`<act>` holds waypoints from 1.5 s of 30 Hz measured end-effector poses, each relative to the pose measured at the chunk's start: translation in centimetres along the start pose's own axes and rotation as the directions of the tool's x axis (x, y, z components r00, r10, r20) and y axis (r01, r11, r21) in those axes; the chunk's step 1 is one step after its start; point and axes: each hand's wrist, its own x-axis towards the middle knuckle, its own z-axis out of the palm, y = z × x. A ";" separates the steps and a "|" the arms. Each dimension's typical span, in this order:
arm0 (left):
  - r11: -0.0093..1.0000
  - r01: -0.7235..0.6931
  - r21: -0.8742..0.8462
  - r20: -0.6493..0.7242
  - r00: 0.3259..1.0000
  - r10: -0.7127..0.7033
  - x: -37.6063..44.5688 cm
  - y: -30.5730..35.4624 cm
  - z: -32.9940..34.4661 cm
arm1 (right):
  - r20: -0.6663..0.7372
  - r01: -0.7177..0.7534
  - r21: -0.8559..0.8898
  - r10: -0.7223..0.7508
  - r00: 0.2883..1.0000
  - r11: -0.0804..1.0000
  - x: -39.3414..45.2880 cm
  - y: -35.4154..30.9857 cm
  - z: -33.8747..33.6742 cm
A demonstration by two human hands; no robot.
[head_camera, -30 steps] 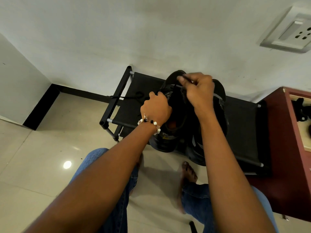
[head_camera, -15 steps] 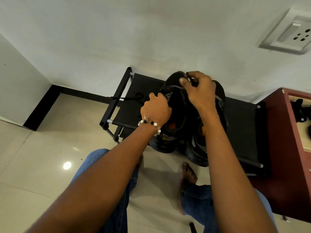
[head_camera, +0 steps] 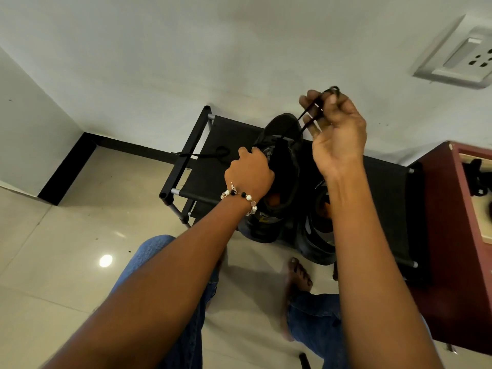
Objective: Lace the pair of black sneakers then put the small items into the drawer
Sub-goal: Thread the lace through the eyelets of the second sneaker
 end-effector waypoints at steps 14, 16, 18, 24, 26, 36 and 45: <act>1.000 0.008 0.001 0.002 1.000 -0.008 0.2 -0.1 0.3 | 0.261 0.248 -0.950 -0.046 0.964 -0.190 0.2 4.8 0.2; 1.000 0.007 0.003 0.005 1.000 -0.007 0.1 0.0 0.3 | 0.193 0.196 -0.980 -0.110 0.975 0.017 0.2 4.5 -0.3; 1.000 0.002 0.007 0.010 1.000 -0.002 0.1 0.0 0.2 | 0.007 0.052 -0.875 -0.094 0.996 0.481 0.0 4.1 -0.6; 1.000 0.000 0.011 0.005 1.000 0.000 0.0 0.0 0.0 | -0.018 -0.136 0.050 0.137 0.990 0.989 0.1 1.7 -0.9; 1.000 0.000 0.014 0.004 1.000 0.000 0.0 0.0 0.0 | 0.007 -0.124 0.142 0.124 0.992 0.982 0.2 1.5 -1.1; 1.000 -0.011 -0.018 -0.003 1.000 0.011 0.1 -0.1 0.1 | 0.256 0.249 -0.955 -0.022 0.966 -0.163 0.7 4.7 -0.7; 1.000 -0.005 -0.020 -0.002 1.000 0.005 0.1 -0.1 0.0 | -0.199 -0.158 -0.675 0.029 0.980 0.721 0.0 4.1 -0.8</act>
